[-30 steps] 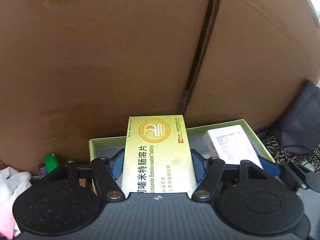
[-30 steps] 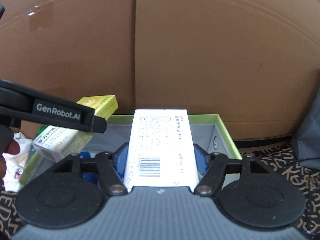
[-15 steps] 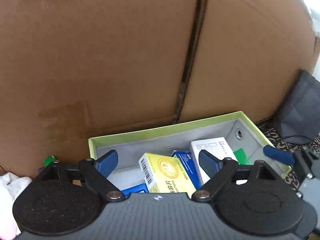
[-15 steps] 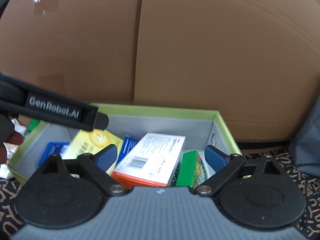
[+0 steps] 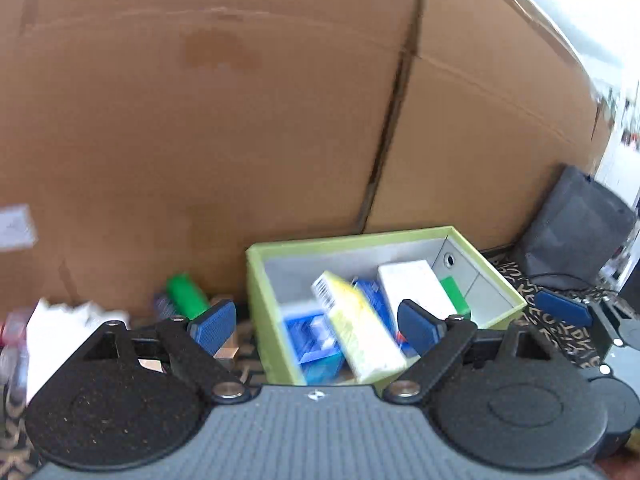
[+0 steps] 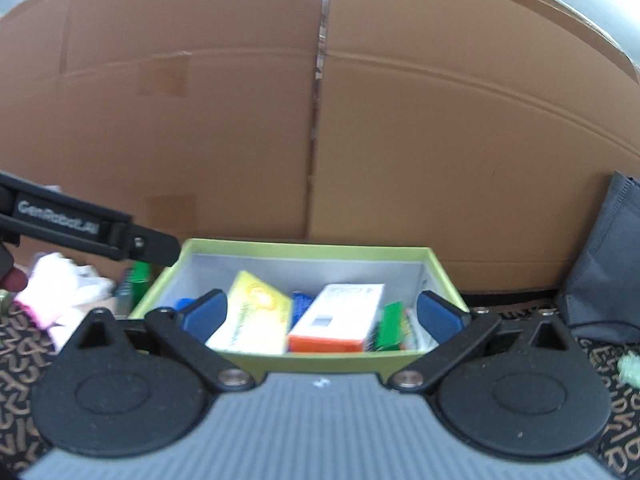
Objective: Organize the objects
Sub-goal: 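Move both tools back toward the pile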
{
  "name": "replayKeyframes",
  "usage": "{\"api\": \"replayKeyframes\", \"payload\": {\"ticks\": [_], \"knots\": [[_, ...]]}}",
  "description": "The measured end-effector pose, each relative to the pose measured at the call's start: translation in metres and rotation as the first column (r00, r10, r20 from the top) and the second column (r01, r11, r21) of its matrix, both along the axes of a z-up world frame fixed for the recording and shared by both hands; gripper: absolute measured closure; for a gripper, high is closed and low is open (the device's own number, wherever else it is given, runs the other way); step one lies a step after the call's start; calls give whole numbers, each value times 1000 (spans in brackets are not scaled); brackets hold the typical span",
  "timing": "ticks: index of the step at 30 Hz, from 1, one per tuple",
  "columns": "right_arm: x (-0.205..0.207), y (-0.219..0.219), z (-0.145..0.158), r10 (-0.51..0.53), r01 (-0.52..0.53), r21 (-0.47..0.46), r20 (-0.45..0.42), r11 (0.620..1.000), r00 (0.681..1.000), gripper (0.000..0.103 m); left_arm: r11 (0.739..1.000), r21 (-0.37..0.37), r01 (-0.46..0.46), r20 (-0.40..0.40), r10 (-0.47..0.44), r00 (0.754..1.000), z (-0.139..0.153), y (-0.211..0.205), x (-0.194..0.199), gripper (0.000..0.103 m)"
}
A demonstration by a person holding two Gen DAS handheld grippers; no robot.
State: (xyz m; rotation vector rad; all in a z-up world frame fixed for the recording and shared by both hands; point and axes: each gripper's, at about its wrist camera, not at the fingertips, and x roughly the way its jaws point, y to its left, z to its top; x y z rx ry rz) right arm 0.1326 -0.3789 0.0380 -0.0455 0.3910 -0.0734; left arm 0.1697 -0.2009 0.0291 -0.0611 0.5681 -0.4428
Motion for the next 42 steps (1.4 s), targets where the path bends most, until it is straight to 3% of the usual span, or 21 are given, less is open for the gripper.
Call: {"api": "replayKeyframes", "payload": {"ticks": [6,12,16,23,31,33,36,40,41,42], "knots": [[-33,42,-4,77,-78,52,30,996,997,0,995,-37,-89,-64,87,994,-19,71,-37,12],[-56,108,-20,188,-188,52,3,981,982,0,985,-10,-172,-89,170,981,-46,133,-70,12],[-58,150,-43,272,-265,107,-50,958,961,0,970,-2,-245,-126,243,962,-67,174,-79,12],[-37,202,-62,326,-318,82,-133,945,936,9,937,21,-348,-116,348,930,-78,230,-61,12],[7,205,-53,215,-218,-13,-112,976,970,26,910,59,-411,-111,415,903,-84,252,-1,13],[23,206,-53,198,-204,-47,-117,978,973,35,908,73,-412,-124,419,900,-89,254,11,19],[49,210,-57,171,-185,-117,-127,976,977,38,910,72,-409,-153,416,897,-96,259,25,29],[85,218,-70,127,-161,-211,-169,964,977,42,913,77,-401,-160,408,899,-101,261,36,35],[93,219,-75,112,-155,-241,-183,958,977,45,915,90,-393,-150,403,903,-101,259,37,40],[99,221,-79,103,-154,-263,-198,952,975,54,919,106,-380,-142,392,909,-101,258,38,52]]}}
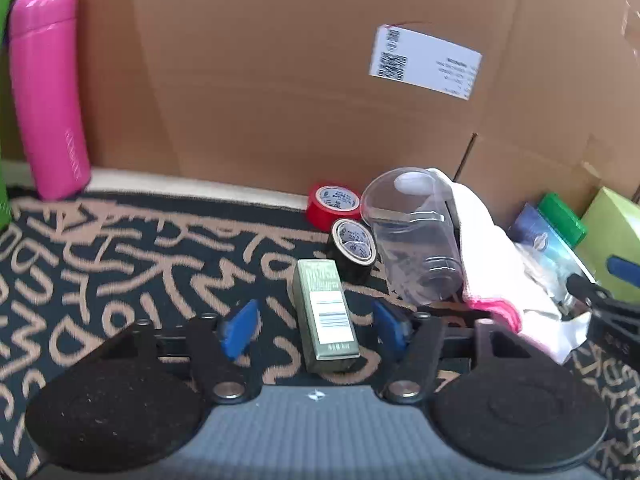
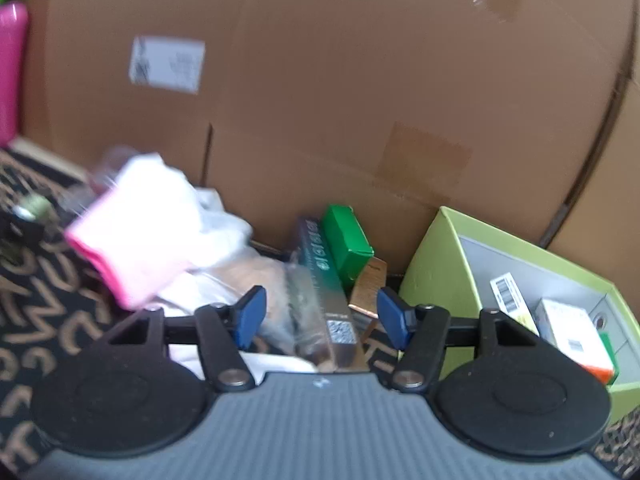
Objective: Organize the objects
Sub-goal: 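Move both tools back toward the pile, then grasp the small silver box with the left tool while the right tool grasps the slim blue box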
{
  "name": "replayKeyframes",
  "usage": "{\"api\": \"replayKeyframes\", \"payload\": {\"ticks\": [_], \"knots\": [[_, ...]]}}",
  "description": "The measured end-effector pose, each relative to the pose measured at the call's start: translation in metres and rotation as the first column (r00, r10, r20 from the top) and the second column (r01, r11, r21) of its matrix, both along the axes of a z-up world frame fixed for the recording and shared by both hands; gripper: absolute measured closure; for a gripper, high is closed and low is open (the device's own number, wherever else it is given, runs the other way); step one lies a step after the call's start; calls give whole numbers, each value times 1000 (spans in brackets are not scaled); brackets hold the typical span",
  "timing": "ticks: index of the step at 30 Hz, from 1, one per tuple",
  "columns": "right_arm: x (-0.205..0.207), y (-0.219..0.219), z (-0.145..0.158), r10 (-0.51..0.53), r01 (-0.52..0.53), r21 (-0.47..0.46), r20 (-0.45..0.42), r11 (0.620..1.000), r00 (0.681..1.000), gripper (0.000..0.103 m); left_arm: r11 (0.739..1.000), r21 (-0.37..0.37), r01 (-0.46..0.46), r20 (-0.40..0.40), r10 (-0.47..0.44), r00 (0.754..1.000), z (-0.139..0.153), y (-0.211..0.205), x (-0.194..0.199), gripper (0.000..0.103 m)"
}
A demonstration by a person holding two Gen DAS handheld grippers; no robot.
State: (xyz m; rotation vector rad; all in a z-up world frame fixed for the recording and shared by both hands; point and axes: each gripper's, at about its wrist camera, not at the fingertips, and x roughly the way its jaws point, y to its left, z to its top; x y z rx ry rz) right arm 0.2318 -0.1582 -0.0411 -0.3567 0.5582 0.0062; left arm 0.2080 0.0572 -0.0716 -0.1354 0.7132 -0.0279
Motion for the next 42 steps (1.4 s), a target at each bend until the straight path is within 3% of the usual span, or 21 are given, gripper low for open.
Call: {"api": "replayKeyframes", "payload": {"ticks": [2,3,8,11,14,16,18,20,22,24,26,37,38,39,42], "knots": [[9,1,-8,8,-9,-31,-53,999,999,76,999,18,33,-5,-33,999,0,-2,0,77],[8,2,-10,1,-4,-52,-46,999,999,79,999,22,42,-8,-42,999,0,-2,0,79],[-30,-5,7,45,-45,62,-9,997,999,82,994,-39,99,-24,-100,995,4,-1,-25,80],[-67,-19,17,77,-71,198,-25,978,997,82,982,-92,162,-37,-166,985,5,-5,-53,80],[-104,-44,22,97,-66,394,-59,917,993,82,959,-142,246,-43,-254,966,5,-13,-91,80],[-123,-61,23,131,-62,523,-95,850,987,87,943,-158,291,-50,-302,952,4,-19,-113,80],[-139,-77,21,132,-31,593,-128,805,983,87,938,-153,312,-57,-323,945,2,-25,-129,80],[-149,-83,17,86,8,544,-148,839,985,84,949,-97,300,-48,-305,951,2,-30,-138,78],[-154,-79,14,31,42,450,-154,892,988,76,962,-22,274,-35,-274,961,4,-35,-141,69],[-161,-76,15,48,15,441,-131,898,990,53,964,17,266,-14,-265,964,8,-38,-148,44],[-165,-68,18,82,-32,441,-94,897,992,49,961,28,275,1,-275,961,10,-40,-151,39],[-135,-23,5,131,-77,398,-111,914,985,51,962,35,272,-27,-271,962,3,-47,-146,41],[-132,-22,3,125,-70,392,-117,917,985,54,961,32,275,-30,-274,961,2,-48,-144,50],[-130,-21,0,116,-62,377,-122,924,986,66,959,30,280,-35,-279,960,1,-48,-143,68],[-129,-26,-5,97,-44,340,-142,939,985,77,957,37,286,-40,-285,958,0,-49,-141,69]]}}
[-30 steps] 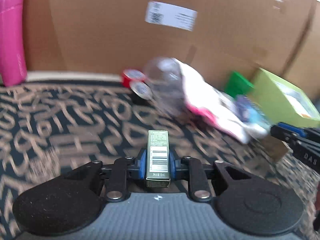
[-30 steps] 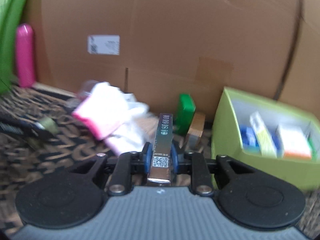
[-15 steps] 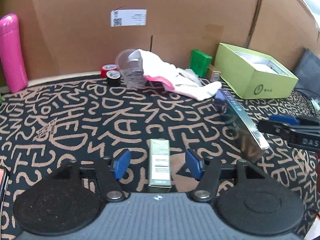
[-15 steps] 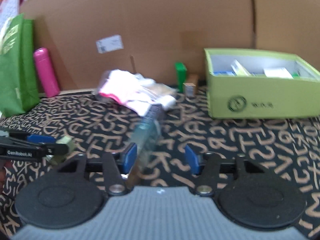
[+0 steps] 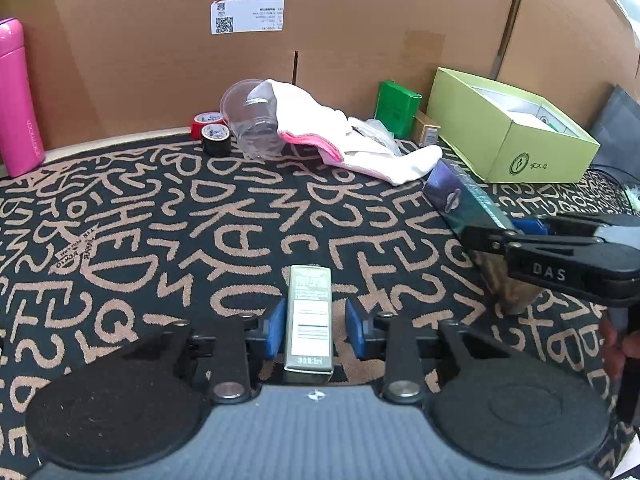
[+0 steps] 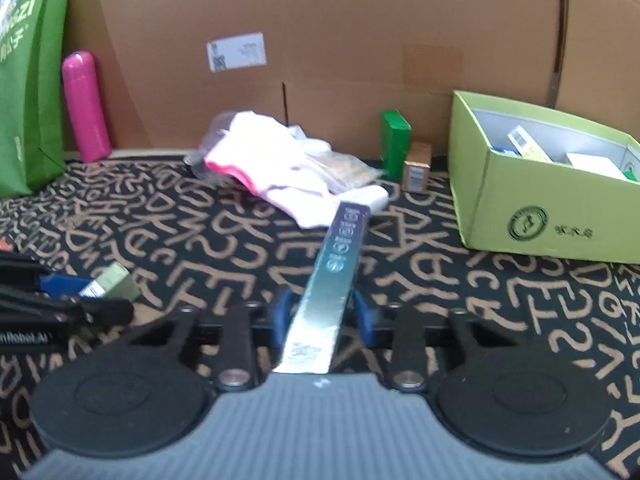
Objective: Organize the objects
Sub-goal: 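Carry both boxes into the green shoebox and open both tools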
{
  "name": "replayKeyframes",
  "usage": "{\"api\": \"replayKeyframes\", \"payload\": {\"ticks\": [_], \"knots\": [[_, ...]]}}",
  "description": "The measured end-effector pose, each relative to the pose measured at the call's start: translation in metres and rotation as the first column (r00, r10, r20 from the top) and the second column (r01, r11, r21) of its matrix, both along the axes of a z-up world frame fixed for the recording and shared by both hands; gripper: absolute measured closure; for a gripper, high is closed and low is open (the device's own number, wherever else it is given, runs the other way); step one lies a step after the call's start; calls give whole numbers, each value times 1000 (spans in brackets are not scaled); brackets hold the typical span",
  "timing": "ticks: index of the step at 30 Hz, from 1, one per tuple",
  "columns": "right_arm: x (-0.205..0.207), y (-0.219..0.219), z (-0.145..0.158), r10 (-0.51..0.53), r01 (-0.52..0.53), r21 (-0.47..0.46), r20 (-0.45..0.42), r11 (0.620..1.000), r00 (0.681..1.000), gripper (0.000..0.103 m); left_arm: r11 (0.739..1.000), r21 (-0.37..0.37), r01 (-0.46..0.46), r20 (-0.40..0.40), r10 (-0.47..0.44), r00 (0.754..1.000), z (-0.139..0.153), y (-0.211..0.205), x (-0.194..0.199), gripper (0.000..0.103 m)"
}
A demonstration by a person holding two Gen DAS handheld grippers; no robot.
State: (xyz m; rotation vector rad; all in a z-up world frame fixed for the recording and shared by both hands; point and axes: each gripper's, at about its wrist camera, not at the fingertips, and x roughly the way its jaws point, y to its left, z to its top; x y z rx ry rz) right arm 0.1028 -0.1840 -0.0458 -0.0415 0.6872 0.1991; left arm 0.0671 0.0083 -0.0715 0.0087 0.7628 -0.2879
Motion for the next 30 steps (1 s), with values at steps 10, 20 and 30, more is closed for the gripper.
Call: {"api": "replayKeyframes", "payload": {"ticks": [10,20,30], "knots": [[1,-7,-1,39,-38,32,-25,999,999,82,998,39,55,15,-56,998,5,-13,3,80],[-25,-57,47,0,-9,93,104,996,995,82,982,-34,188,127,-182,975,66,-75,14,80],[3,-157,99,-179,184,-4,208,983,962,82,952,-100,291,160,-273,949,114,-191,76,80]]}}
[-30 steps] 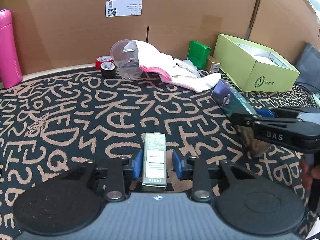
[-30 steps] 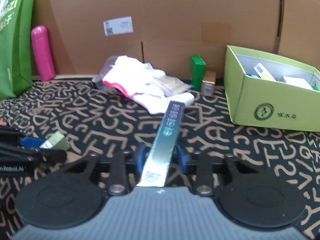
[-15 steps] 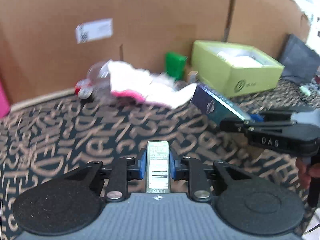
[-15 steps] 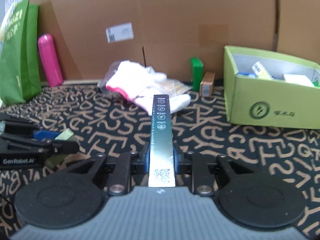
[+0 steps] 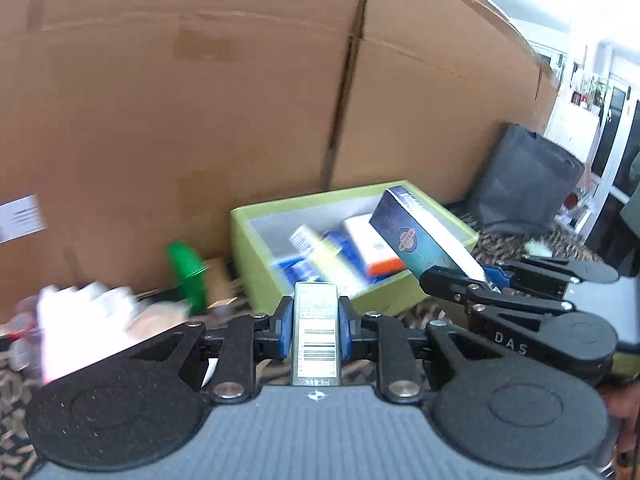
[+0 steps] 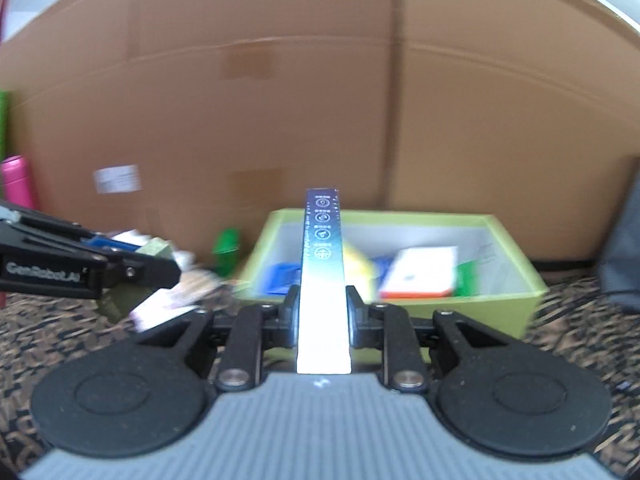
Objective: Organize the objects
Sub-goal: 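Carry both boxes into the green shoebox and open both tools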
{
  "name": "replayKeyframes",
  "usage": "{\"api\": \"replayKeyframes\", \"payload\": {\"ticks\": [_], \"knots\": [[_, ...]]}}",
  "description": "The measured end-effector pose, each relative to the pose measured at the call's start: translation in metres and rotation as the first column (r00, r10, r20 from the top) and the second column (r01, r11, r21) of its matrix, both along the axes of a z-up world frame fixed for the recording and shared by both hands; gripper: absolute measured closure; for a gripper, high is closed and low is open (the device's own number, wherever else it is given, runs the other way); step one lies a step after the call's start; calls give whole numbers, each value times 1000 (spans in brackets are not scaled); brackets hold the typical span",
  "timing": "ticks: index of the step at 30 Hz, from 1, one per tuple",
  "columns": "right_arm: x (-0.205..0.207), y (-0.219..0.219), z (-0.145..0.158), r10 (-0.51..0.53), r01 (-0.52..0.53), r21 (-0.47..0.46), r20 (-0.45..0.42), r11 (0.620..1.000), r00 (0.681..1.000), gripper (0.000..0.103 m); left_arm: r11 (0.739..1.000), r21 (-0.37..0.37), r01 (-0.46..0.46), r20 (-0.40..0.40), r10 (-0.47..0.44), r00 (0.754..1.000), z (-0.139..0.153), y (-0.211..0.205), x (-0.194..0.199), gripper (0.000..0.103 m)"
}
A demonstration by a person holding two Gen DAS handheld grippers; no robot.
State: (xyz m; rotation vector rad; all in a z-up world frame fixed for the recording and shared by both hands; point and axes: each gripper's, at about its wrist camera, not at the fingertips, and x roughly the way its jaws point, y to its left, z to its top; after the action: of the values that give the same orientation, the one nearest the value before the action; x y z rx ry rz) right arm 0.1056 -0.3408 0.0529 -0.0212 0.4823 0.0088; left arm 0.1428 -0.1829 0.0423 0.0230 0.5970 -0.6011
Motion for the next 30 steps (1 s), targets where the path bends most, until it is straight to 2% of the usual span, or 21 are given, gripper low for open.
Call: {"api": "replayKeyframes", "payload": {"ticks": [5,9,16,19,20,21,22,23,24,26,30], "knots": [[37,-54,0,-113,112,-48,-23,993,993,82,998,42,-48,-33,50,998,-4,-61,49,80],[71,-86,-8,-167,163,-96,-45,982,985,82,996,56,-74,-41,77,996,-9,-94,83,80],[111,-106,-18,-203,200,-198,8,959,979,82,992,87,-91,-31,94,995,-21,-126,117,80],[122,-103,-32,-206,197,-255,-6,947,979,81,995,71,-75,-38,77,996,-31,-130,126,80],[124,-102,-39,-194,182,-252,-23,950,981,81,996,61,-67,-29,69,997,-34,-130,126,76],[124,-101,-46,-181,167,-244,-37,955,983,75,997,61,-55,-22,56,998,-38,-130,125,59],[121,-101,-52,-170,157,-235,-39,959,985,68,996,67,-53,-19,55,998,-41,-129,127,46],[118,-100,-56,-174,162,-230,-32,959,984,52,995,70,-69,-7,69,998,-43,-128,125,25],[113,-99,-58,-180,172,-222,-16,960,984,41,994,64,-94,16,94,995,-46,-126,122,19],[101,-99,-60,-193,192,-195,17,962,981,38,993,53,-101,43,99,994,-47,-122,118,19],[81,-105,-60,-207,209,-145,30,967,978,38,992,39,-116,15,116,993,-44,-115,115,18]]}}
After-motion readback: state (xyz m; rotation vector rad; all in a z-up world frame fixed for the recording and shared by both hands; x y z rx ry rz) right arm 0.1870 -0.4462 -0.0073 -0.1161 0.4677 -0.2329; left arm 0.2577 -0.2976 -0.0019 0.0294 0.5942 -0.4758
